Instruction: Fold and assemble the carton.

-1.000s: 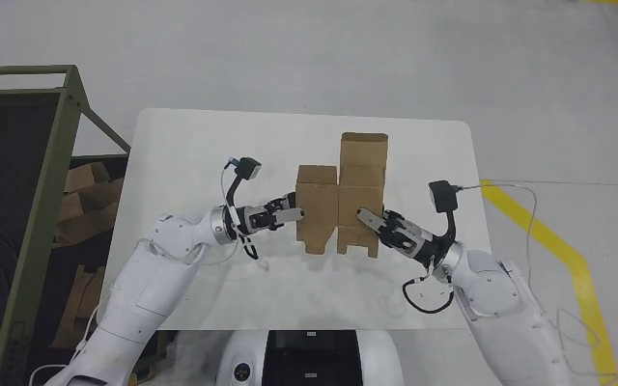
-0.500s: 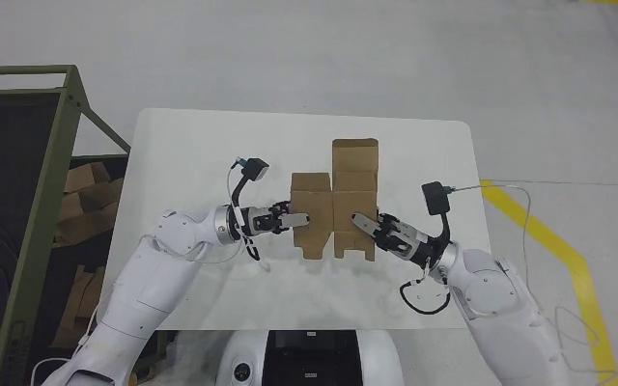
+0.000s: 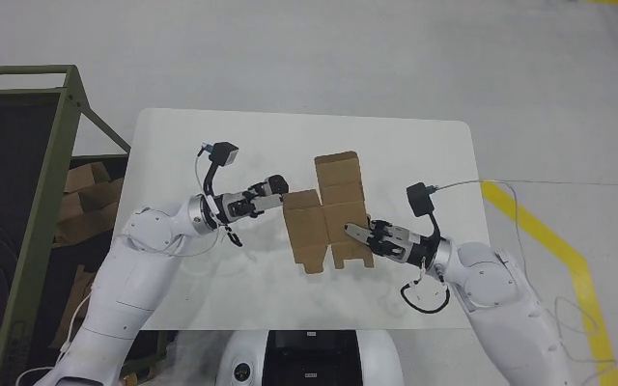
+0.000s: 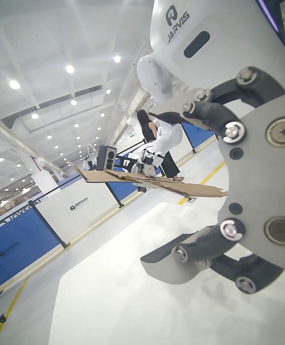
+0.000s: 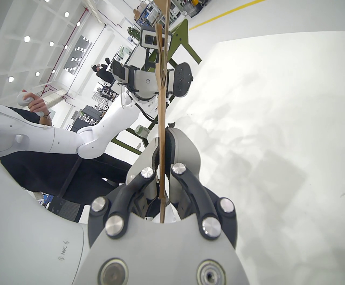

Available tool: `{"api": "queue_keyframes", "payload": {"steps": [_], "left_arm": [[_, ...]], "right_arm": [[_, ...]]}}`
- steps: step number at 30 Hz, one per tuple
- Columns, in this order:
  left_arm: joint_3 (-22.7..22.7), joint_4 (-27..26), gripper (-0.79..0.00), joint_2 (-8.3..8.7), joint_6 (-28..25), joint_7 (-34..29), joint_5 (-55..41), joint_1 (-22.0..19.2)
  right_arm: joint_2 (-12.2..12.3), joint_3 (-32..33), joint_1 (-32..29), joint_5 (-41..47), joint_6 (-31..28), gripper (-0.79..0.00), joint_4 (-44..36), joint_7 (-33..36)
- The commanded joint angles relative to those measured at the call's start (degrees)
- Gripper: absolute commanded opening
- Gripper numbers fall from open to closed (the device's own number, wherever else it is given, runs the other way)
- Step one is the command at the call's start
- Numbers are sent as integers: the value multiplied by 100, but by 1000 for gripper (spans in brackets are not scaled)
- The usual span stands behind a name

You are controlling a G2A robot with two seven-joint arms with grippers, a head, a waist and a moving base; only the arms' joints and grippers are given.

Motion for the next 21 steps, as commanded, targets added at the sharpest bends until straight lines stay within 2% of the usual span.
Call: {"api": "queue_keyframes", "payload": {"steps": [1, 6, 21], "left_arm": [[3, -25, 0, 2, 16, 14, 38, -67], [32, -77, 0, 0, 101, 122, 300, -285], [21, -112, 0, 3, 121, 134, 357, -293]], "right_arm": [[2, -70, 63, 122, 35, -785, 30, 93], [6, -165, 184, 245, 68, -785, 98, 152], [54, -40, 112, 187, 89, -785, 89, 108]]}}
